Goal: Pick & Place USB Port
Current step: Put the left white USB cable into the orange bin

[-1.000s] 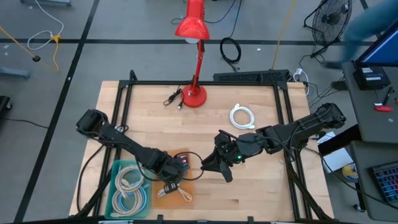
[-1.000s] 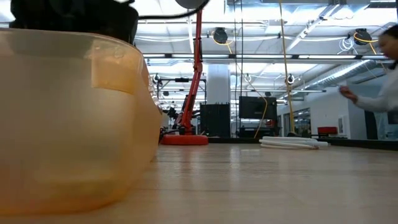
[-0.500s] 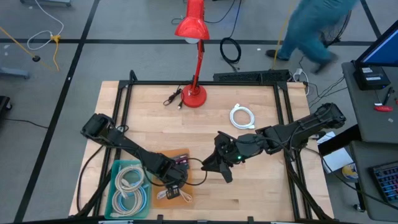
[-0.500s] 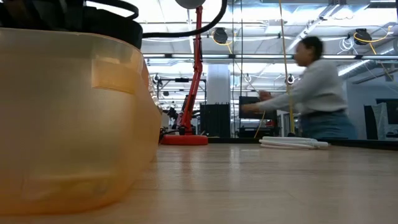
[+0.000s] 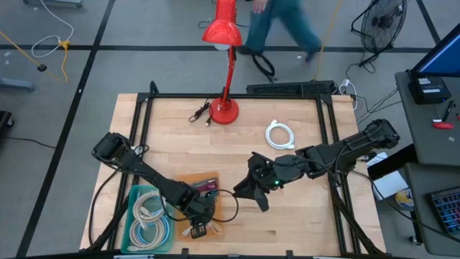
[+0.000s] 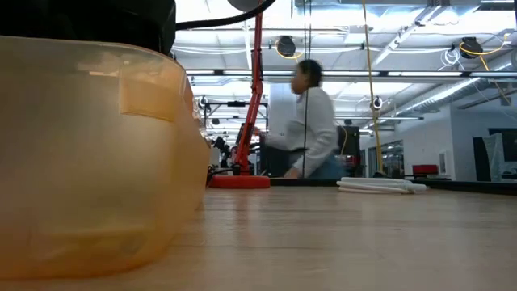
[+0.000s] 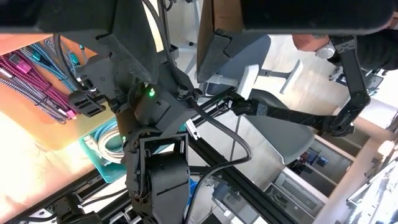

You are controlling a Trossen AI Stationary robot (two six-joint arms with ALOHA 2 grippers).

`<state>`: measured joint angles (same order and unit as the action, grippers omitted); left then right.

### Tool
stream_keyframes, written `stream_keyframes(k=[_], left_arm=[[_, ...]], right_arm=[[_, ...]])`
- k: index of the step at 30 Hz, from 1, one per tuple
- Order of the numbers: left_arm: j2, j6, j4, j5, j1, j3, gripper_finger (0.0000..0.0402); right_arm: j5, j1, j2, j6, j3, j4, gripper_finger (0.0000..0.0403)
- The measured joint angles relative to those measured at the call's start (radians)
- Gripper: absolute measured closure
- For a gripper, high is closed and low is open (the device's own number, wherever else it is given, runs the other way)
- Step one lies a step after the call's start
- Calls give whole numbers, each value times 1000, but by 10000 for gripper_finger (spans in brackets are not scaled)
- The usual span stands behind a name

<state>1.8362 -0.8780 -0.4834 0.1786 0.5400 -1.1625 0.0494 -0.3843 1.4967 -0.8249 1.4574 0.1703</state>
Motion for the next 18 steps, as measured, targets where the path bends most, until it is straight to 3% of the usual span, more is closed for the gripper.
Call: stream_keyframes(k=[6, 18], left_arm=[[0, 12, -35, -80, -11, 0, 401], [-7, 83, -118, -123, -52, 0, 401]], right_arm=[[3, 0, 0, 0, 0, 0, 303], [4, 1, 0, 0, 0, 0, 303]])
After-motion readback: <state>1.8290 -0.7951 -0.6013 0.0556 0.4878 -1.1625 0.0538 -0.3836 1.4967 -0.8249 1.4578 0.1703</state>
